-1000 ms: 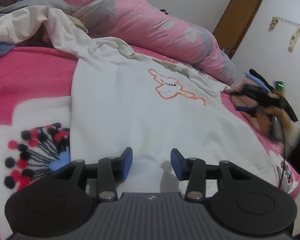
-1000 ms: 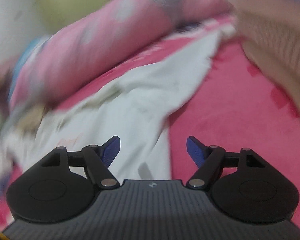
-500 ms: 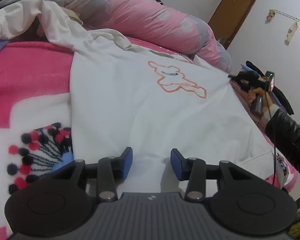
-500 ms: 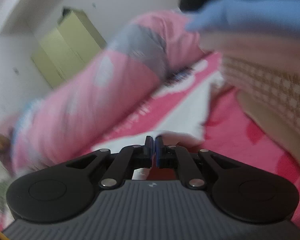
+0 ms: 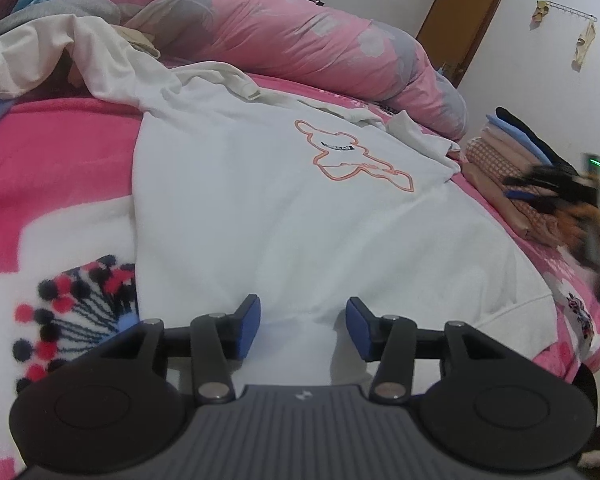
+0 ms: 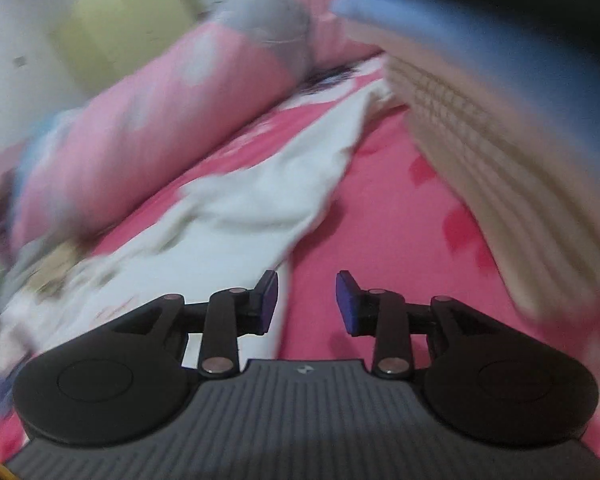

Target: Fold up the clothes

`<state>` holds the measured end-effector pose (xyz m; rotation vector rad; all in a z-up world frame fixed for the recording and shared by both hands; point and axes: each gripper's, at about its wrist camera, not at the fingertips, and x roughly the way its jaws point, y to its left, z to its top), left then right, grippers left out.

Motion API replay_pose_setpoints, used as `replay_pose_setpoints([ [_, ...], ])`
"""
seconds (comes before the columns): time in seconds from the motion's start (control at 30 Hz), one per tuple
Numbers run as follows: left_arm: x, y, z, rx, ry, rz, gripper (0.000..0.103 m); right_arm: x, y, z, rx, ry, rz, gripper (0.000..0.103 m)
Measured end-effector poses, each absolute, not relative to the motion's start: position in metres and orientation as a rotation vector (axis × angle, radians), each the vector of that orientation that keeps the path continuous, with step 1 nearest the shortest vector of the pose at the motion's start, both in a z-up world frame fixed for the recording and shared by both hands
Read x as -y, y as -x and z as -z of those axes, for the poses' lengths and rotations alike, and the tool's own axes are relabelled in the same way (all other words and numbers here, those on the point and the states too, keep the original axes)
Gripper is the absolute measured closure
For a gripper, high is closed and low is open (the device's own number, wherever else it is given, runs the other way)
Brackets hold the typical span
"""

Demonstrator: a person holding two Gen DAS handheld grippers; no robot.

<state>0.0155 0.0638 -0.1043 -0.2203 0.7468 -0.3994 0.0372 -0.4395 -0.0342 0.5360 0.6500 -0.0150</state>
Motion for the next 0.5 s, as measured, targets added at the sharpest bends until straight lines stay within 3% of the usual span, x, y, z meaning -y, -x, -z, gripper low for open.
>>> replay_pose_setpoints([
  [0.13,-0.062,-0.013,0.103,-0.743,0.233,0.381,0.050,0.416,0.044,0.031,-0.693,-0.626,-0.114,0.063],
  [0.3,-0.065,-0.005,0.100,-0.726,0.262,0.344,0.048,0.376,0.116,0.073,-0.781,-0.738,-0.158,0.062],
  [0.5,-0.046,0.021,0.071,-0.596,0.121,0.382,0.043,0.356,0.169,0.080,-0.620,-0.802,-0.135,0.062],
])
